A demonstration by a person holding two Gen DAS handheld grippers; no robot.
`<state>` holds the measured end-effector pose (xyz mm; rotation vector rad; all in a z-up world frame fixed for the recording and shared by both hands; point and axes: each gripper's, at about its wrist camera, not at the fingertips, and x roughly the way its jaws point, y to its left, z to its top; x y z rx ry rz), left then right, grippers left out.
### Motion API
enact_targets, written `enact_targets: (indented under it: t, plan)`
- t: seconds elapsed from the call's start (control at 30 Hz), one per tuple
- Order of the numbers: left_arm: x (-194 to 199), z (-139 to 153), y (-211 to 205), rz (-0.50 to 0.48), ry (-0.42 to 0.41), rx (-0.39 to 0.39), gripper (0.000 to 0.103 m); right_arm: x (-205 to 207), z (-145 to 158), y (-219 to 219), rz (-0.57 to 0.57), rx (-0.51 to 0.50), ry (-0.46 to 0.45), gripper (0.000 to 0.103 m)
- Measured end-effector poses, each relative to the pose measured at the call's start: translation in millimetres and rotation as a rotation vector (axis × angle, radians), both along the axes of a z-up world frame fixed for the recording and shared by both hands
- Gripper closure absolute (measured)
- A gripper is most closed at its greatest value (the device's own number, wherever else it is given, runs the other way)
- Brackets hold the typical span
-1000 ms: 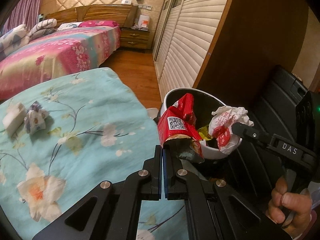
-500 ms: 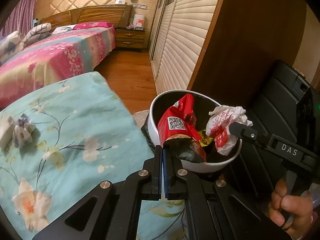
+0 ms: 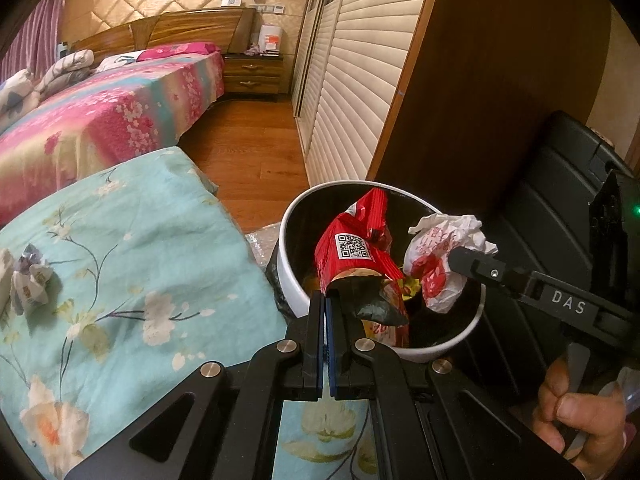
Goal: Collect trash
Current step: 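Open the left gripper to drop the red packet while the right gripper drops the tissue, then move both open grippers away from the bin back over the bedspread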
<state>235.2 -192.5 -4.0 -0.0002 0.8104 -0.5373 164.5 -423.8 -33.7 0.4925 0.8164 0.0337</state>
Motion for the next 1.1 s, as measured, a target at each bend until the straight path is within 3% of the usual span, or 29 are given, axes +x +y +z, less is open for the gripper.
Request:
enact_targets:
  t: [0.67,0.83,1.0,1.1]
  plan:
    - [3,1,-15,-0.027,0.033,0.016,0.100,17,-7,-6,-0.022,0.008,0.044,0.076]
    - [1,4,-12,-0.025,0.043,0.006,0.083,16,-8,-8,-0.027,0.027,0.052,0.050]
    - [-9,7,1,-0.008,0.030,-0.001,0.076,11,-5,-6,-0.033,0.036,0.043,0.040]
    - [-14,6,12,0.016,0.021,-0.001,0.063,10,-3,-2,-0.029,0.038,0.034,0.035]
